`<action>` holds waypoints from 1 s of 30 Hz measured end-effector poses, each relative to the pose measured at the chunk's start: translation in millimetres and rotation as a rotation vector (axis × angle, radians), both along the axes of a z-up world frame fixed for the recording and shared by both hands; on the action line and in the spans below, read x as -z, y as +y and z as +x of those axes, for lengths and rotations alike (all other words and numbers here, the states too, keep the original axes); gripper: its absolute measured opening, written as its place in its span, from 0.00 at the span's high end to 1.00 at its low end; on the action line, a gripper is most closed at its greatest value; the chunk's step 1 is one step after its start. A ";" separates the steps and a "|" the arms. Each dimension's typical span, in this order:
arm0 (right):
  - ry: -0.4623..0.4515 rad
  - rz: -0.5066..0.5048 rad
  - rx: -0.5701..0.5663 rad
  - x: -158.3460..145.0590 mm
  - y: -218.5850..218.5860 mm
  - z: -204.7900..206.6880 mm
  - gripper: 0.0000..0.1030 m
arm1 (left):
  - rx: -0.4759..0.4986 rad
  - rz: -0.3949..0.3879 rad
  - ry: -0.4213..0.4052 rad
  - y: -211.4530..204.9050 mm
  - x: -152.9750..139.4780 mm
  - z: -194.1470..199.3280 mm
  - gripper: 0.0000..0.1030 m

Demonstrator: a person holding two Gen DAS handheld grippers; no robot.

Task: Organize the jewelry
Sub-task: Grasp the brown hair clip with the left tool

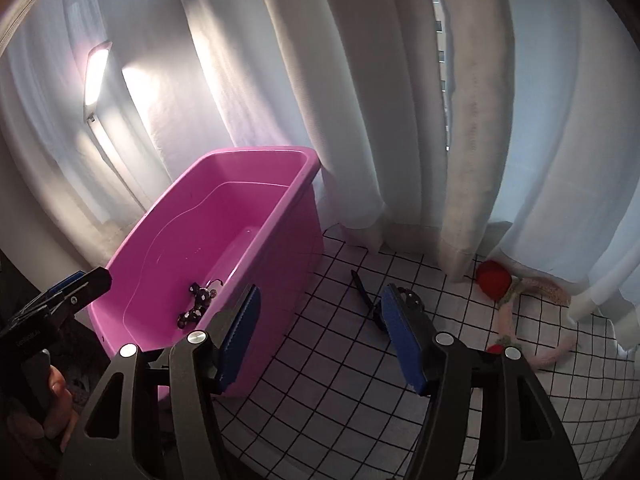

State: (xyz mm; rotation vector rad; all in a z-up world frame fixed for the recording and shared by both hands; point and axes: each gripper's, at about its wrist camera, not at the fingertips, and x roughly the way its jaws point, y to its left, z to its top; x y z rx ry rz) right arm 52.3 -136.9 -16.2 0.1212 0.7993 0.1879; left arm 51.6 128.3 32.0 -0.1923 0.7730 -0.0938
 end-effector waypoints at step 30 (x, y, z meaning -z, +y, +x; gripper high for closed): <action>0.323 -0.051 0.227 213.0 -130.3 -149.8 0.40 | 0.424 0.149 0.322 -211.8 194.4 -87.7 0.06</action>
